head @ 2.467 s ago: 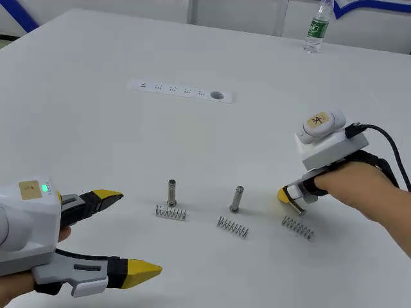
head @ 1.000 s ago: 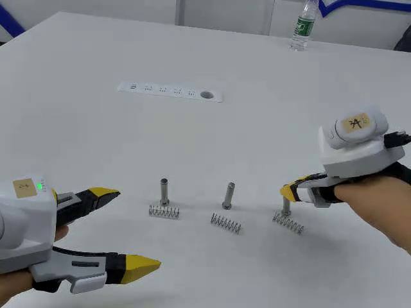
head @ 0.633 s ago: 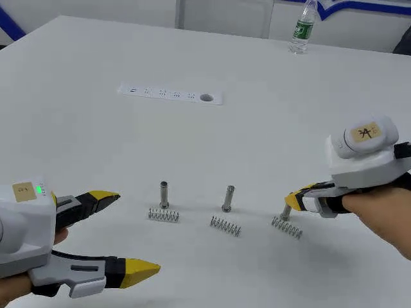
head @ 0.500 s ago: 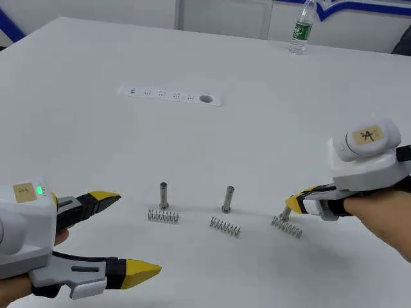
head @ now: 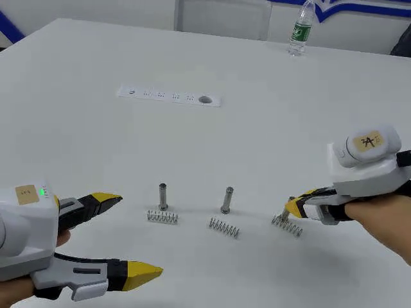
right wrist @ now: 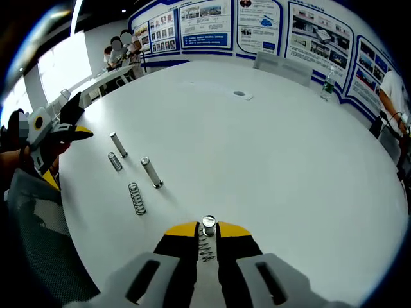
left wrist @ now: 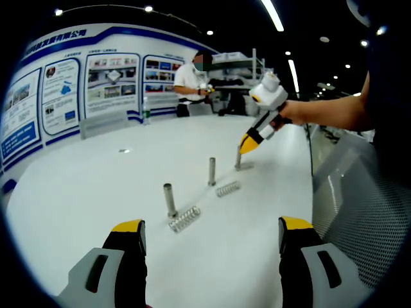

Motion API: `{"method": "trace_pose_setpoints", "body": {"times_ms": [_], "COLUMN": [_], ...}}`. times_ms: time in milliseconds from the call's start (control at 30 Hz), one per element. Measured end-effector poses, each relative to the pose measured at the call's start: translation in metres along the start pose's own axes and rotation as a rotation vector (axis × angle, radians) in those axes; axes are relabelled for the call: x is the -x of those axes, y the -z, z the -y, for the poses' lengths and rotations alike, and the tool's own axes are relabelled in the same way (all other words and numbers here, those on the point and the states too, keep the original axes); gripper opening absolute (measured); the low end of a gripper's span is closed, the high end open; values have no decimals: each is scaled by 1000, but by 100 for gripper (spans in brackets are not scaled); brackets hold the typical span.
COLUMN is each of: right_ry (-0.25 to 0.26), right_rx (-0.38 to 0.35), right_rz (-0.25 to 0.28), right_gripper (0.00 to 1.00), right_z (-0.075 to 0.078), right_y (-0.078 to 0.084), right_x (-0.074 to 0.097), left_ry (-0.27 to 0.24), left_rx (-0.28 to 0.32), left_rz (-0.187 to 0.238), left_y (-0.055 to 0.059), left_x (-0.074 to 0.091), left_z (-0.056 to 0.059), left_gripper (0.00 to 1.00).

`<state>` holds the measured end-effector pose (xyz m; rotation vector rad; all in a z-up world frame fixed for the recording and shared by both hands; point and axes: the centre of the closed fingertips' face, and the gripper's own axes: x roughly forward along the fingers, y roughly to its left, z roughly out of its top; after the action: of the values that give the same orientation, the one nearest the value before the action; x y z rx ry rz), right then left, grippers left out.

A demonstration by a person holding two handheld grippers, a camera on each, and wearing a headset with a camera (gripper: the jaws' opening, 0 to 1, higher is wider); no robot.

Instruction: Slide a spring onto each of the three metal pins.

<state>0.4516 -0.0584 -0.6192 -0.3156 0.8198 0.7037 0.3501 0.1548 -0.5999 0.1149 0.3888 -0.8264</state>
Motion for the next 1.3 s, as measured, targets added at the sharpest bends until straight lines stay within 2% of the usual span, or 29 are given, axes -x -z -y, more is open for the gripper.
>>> {"method": "trace_pose_setpoints", "body": {"times_ms": [167,333,733,967,1300], "right_ry": [3,-3,-67,-122,-155], "right_rx": [0,17,134,209,278], "right_rz": [20,13,-55,-107,-159], "right_gripper": [13,13,16,17,16], "right_z": [1,3,-3,-8,-6], "right_y": [0,5,25,36,45], "right_x": [6,8,2,-6,-16], "left_ry": [3,5,6,5,8], "left_rx": [-3,-4,-4,-8,-7], "left_rz": [-2,1,3,3,1], "left_y": [0,-1,-1,-3,-3], "left_x": [0,0,0,1,1], "left_z": [1,1,1,2,5], "left_gripper": [86,86,86,86,86]}}
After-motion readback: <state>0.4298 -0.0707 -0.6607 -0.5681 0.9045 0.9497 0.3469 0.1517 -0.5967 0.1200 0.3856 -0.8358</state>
